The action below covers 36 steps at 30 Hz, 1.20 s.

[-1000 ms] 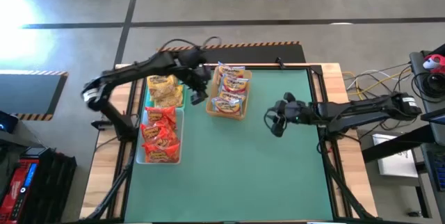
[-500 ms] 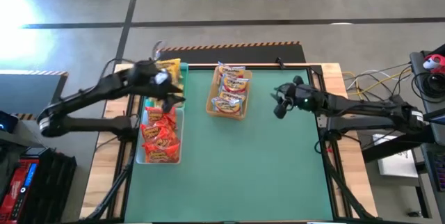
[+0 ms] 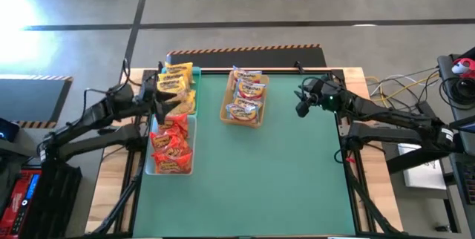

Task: Sort Maruchan noodles
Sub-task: Return to Home Position

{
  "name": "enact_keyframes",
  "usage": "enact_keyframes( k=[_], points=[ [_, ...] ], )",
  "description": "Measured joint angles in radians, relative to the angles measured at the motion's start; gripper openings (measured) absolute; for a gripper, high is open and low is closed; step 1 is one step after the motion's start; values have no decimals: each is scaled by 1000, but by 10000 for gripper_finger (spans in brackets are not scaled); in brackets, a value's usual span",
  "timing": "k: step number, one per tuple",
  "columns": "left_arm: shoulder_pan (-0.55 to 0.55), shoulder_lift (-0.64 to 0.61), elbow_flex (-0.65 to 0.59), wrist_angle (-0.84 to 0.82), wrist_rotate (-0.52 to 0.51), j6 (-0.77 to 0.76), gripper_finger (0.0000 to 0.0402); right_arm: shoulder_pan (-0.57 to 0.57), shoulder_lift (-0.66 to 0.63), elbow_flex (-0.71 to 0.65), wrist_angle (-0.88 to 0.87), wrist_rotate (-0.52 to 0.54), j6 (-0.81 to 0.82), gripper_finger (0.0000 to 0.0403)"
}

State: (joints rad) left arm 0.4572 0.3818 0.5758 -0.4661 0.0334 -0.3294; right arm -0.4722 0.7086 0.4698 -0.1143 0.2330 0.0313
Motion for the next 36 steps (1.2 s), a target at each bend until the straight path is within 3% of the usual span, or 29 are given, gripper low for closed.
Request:
enact_keyframes(
  k=[8, 21, 36],
  points=[
    [0, -111, -219, 226, 0, -64, 190, 0, 0, 0, -4, -5, 31, 128],
    [0, -127, -475, 601, -52, -126, 190, 0, 1, -1, -8, -3, 63, 128],
    [1, -126, -566, 624, -54, -181, 190, 0, 1, -1, -11, 4, 89, 128]
  ],
)
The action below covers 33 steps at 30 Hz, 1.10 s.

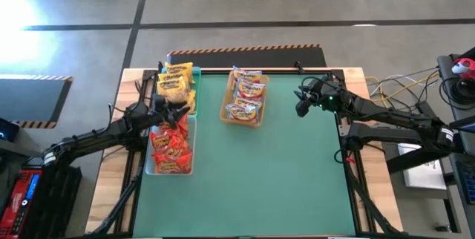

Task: Sort Maruchan noodles
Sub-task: Return to Home Position

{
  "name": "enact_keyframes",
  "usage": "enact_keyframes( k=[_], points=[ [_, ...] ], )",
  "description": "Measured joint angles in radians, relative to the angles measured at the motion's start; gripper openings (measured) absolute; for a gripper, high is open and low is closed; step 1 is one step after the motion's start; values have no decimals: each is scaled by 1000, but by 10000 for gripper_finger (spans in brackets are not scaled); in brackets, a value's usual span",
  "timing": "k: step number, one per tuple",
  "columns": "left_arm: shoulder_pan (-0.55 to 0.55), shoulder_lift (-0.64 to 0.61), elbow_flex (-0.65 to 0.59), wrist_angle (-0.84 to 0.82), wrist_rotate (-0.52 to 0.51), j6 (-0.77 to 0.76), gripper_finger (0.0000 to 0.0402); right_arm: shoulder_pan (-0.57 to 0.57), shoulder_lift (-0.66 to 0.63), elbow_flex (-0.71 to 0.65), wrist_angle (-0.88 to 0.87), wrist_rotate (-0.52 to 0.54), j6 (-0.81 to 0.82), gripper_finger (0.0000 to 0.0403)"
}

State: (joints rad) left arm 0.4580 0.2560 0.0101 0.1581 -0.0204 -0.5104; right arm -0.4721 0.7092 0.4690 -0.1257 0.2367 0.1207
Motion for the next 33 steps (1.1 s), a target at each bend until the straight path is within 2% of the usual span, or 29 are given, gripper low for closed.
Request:
enact_keyframes(
  k=[10, 24, 33],
  points=[
    [0, 7, 0, -2, -8, 20, 190, 0, 0, 0, 0, 0, -102, 128],
    [0, 24, 0, -3, -8, 30, 190, 0, -2, 0, 1, 0, -95, 128],
    [0, 5, 0, -2, -7, 30, 190, 0, -97, -1, 3, 0, -95, 128]
  ],
)
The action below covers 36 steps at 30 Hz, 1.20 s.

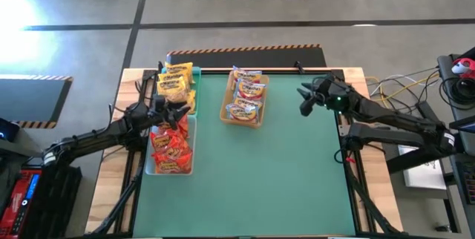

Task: Sort Maruchan noodles
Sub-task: Return to Home Position

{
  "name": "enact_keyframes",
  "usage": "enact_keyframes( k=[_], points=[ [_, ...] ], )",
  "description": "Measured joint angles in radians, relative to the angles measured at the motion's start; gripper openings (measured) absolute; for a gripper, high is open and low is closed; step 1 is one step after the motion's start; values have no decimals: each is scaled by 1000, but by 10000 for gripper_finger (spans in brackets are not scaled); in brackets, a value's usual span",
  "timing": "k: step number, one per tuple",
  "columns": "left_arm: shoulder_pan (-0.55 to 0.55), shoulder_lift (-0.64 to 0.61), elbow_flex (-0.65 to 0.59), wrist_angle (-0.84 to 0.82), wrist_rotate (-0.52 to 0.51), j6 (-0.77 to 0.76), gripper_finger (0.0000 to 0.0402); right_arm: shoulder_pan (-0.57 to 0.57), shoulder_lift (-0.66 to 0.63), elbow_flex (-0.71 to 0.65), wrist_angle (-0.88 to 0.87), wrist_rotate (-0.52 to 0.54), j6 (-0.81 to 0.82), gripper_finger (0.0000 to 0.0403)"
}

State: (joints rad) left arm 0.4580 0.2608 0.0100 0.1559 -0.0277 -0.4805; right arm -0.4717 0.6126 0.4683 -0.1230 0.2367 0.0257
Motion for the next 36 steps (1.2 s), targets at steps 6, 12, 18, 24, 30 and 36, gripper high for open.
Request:
enact_keyframes(
  k=[6, 12, 18, 24, 30, 36],
  points=[
    [0, -56, 0, 0, 0, 0, 190, 0, -73, -7, -1, 0, 0, 128],
    [0, -155, 0, 0, 1, 0, 190, 0, -167, -36, -1, 0, 0, 128],
    [0, -235, 0, 1, 1, 0, 190, 0, -266, -81, -2, 0, 0, 128],
    [0, -261, 0, 0, 1, 0, 190, 0, -385, -156, -1, 0, 0, 128],
    [-1, -261, 0, 1, 2, 0, 190, 0, -493, -248, 2, 0, 0, 128],
    [-1, -260, 0, 0, 2, 0, 190, 0, -585, -335, 2, 0, 0, 128]
  ],
)
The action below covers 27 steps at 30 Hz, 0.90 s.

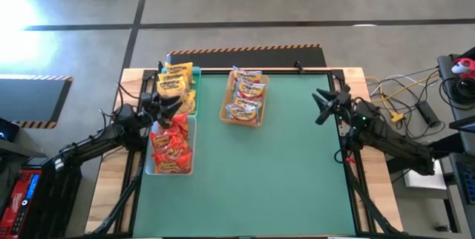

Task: Sort Maruchan noodles
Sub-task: Return to Home Position

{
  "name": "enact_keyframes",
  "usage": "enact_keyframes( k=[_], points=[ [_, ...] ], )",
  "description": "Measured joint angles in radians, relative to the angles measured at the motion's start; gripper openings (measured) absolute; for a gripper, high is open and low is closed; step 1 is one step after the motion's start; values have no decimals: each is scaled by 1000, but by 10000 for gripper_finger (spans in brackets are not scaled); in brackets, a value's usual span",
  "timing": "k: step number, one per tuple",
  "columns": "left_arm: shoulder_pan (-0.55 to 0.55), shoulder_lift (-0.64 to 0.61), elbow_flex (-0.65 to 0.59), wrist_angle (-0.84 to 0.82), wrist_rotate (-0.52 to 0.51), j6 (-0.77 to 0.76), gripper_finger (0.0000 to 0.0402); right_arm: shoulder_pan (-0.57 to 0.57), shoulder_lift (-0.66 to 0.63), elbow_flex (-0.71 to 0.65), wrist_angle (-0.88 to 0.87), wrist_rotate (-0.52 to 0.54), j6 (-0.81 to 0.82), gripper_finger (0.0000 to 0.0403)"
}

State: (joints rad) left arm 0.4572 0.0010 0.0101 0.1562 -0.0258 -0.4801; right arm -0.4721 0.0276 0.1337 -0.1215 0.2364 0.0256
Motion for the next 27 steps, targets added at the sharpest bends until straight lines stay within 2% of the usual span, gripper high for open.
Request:
enact_keyframes(
  k=[7, 27],
  points=[
    [0, 4, 0, 0, 0, 0, 190, 0, -17, -70, 15, -3, 0, 128],
    [1, 8, 0, 0, 0, 0, 190, 0, 14, -54, 0, -1, 0, 128]
  ],
)
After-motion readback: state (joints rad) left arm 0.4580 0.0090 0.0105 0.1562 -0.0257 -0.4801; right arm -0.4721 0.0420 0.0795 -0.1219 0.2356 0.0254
